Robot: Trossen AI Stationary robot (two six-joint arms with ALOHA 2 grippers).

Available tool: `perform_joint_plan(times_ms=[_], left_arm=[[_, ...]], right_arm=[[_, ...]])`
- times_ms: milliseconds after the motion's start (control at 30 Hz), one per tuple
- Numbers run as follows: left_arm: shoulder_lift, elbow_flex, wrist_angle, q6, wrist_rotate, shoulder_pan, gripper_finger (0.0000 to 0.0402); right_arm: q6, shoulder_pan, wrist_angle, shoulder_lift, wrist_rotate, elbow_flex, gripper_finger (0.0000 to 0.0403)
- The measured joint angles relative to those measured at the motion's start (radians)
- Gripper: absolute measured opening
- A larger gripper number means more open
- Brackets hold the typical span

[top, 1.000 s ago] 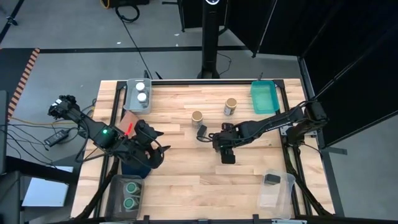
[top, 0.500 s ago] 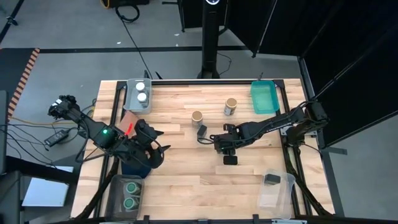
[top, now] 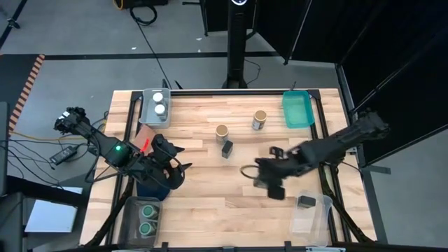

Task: Sort spices by type
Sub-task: Put bottom black spice can into the transparent bin

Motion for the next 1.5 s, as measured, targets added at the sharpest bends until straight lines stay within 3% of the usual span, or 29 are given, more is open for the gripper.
perform_joint_plan(times_ms=[367, 567, 767, 1133, 1500], left_arm=[[0.000, 0.000, -0.002, 0.003, -0.008, 0.000, 0.0302], [0.000, 0.000, -0.002, 0.003, -0.008, 0.000, 0.0302], [0.000, 0.000, -0.002, 0.003, -0.020, 0.000, 0.0302], [0.000, 0.000, -0.002, 0.003, -0.056, 0.002, 0.0302], [0.000, 0.000, -0.010, 0.003, -0.079, 0.002, 0.0302]], right_arm=[[0.579, 0.360, -0.045, -0.152, -0.001, 0.001, 0.0131], [0.886, 0.564, -0.074, -0.129, 0.029, 0.001, 0.0131], [1.149, 0.671, -0.221, -0.039, 0.052, 0.001, 0.0131], [1.209, 0.686, -0.333, 0.147, 0.018, 0.000, 0.0131], [1.189, 0.684, -0.349, 0.213, 0.027, -0.002, 0.0131]])
